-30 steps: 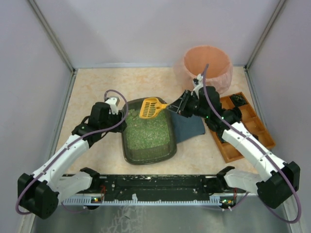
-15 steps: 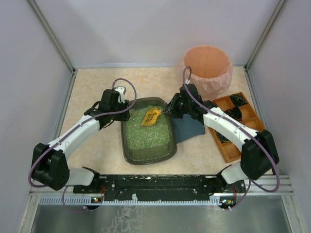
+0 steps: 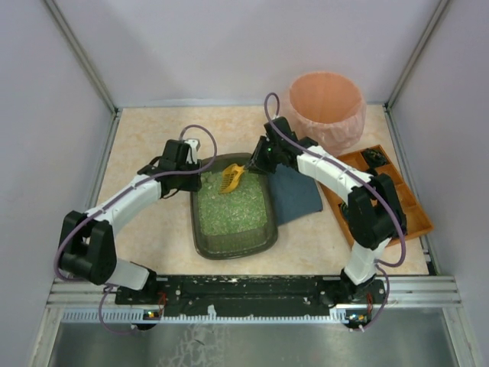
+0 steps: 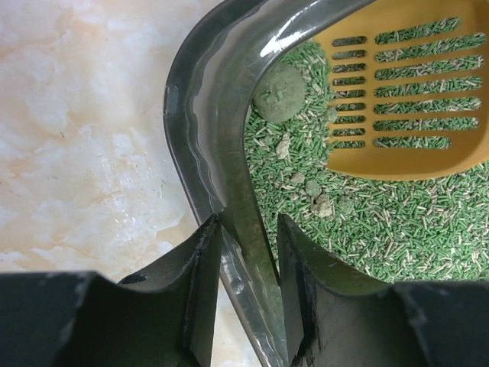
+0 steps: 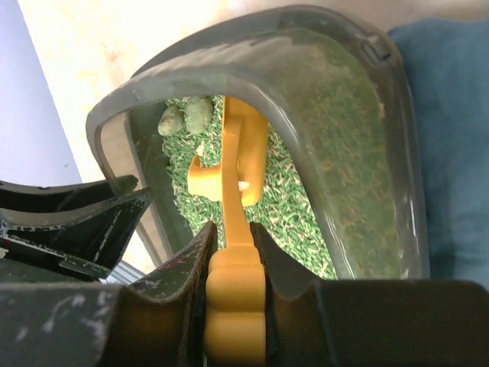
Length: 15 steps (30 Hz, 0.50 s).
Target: Clean the litter box
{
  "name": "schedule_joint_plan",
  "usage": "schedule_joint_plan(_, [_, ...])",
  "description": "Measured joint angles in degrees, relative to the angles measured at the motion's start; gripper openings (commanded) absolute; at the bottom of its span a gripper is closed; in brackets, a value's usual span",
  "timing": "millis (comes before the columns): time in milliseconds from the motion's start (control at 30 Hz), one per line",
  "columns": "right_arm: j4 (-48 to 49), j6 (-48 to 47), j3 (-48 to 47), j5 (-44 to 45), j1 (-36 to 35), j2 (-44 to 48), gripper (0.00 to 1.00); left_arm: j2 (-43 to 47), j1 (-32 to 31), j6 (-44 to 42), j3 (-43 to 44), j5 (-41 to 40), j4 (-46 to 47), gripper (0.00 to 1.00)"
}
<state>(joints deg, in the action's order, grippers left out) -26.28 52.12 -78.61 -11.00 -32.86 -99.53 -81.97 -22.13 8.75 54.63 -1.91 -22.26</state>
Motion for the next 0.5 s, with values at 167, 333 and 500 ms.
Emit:
schedule_joint_plan(167, [3.6, -2.9, -0.9, -3.5, -0.2, -3.4, 0.0, -1.4, 0.1, -0.9, 1.4, 1.3, -1.3, 0.35])
schedule_joint_plan(333, [12.0, -4.2, 1.9, -8.6, -1.4, -5.5, 0.0, -2.0, 0.2, -1.6, 2.1, 1.9, -2.1, 0.33])
schedule_joint_plan(500, [20.9, -3.5, 6.3, -12.3, -1.7, -6.0, 0.0, -2.3, 0.4, -1.8, 2.6, 1.9, -2.7, 0.33])
